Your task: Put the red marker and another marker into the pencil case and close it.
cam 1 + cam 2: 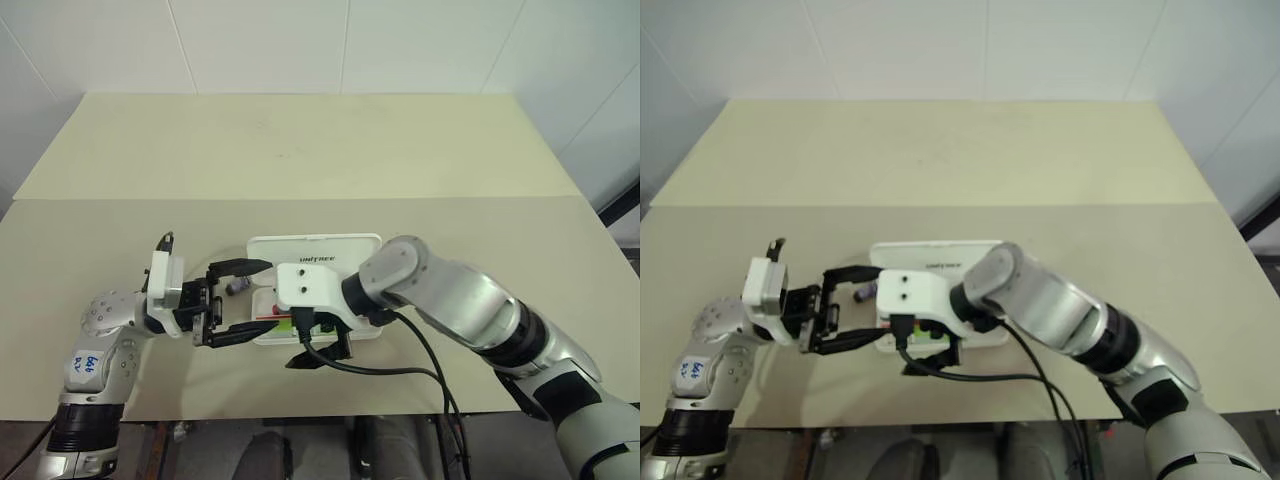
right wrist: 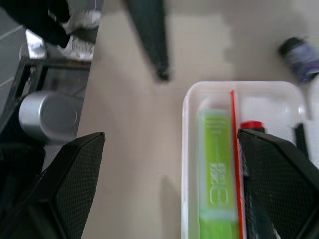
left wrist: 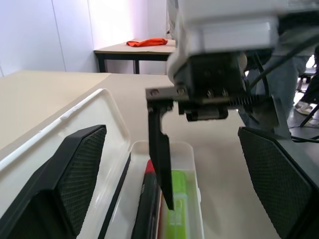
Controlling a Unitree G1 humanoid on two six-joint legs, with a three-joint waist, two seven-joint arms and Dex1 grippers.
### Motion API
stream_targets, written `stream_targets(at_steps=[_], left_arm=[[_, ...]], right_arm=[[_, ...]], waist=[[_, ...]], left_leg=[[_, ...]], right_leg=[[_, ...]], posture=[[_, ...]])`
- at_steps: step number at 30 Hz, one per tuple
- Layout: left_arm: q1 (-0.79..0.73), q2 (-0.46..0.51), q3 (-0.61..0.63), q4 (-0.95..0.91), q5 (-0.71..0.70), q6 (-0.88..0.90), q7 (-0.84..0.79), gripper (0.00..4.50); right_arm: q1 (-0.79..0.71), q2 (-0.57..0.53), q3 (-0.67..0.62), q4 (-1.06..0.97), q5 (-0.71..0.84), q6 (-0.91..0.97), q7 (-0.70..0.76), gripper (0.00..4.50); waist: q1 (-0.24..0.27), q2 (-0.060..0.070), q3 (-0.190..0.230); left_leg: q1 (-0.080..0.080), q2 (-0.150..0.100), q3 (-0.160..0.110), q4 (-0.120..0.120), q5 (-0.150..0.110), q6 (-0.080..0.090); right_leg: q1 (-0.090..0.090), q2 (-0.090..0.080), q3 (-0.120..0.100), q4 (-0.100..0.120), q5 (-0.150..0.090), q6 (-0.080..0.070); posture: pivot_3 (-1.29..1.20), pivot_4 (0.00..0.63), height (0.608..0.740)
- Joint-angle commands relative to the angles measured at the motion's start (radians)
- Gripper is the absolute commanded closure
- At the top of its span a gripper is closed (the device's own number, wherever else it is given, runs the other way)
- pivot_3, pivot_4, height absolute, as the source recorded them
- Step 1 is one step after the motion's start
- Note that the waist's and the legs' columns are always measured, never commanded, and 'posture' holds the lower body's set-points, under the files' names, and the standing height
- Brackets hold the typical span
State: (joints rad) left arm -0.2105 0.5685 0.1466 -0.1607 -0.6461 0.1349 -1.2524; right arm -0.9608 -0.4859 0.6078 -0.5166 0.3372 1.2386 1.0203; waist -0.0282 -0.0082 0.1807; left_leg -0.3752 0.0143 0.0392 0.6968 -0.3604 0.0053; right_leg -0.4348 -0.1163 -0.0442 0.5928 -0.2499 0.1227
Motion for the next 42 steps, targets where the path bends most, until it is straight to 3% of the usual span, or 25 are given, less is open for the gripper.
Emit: stream_targets(at_steps=[1,11,23,28,36,42], left_arm=[[0.008,-0.003,0.001,-0.057,-0.024,0.015,0.024,0.0],[0.077,-0.008,0.034,-0.233,-0.051,0.066,0.165,0.0],[0.211,0.113,0.325,-0.375,-0.059,0.104,0.344,0.0],[0.284,0.113,0.402,-0.377,0.017,0.08,0.422,0.0],[0.385,0.043,0.377,-0.418,0.09,0.09,0.559,0.0],[0.415,0.025,0.371,-0.396,0.131,0.083,0.602,0.0]], right_arm=[[0.021,-0.039,-0.083,-0.067,0.06,0.002,-0.002,0.01],[0.086,-0.172,-0.254,-0.104,0.198,-0.031,0.021,0.01],[0.09,-0.257,-0.306,0.059,0.178,-0.217,0.037,0.01],[0.093,-0.282,-0.336,0.135,0.139,-0.3,0.03,0.01],[0.265,-0.351,-0.44,0.067,0.169,-0.383,0.059,0.01],[0.411,-0.307,-0.577,-0.003,0.244,-0.504,0.041,0.01]], waist=[[0.0,0.0,0.0],[0.001,0.0,0.0],[0.001,0.0,0.0],[0.001,0.0,0.0],[0.012,0.0,0.0],[0.021,0.0,0.0]], left_leg=[[0.0,0.0,0.0,0.0,0.0,0.0],[0.0,0.001,0.0,-0.001,0.0,0.0],[0.001,0.001,0.0,-0.001,-0.001,0.001],[0.0,0.001,0.0,-0.001,-0.001,0.001],[0.0,0.002,0.0,-0.002,-0.004,0.002],[0.001,0.001,0.004,-0.002,-0.005,0.003]], right_leg=[[0.0,0.0,0.0,0.0,0.0,0.0],[0.0,0.0,0.0,-0.001,0.0,0.0],[0.002,0.0,0.0,-0.002,0.0,0.0],[0.001,0.0,0.0,-0.003,0.0,0.0],[0.003,-0.001,-0.002,-0.005,0.0,0.0],[0.003,-0.001,-0.004,-0.006,0.0,0.0]], posture=[[0.0,0.15,0.74],[0.0,0.15,0.74],[0.0,0.15,0.74],[0.0,0.15,0.74],[0.0,0.15,0.74],[0.0,0.15,0.74]])
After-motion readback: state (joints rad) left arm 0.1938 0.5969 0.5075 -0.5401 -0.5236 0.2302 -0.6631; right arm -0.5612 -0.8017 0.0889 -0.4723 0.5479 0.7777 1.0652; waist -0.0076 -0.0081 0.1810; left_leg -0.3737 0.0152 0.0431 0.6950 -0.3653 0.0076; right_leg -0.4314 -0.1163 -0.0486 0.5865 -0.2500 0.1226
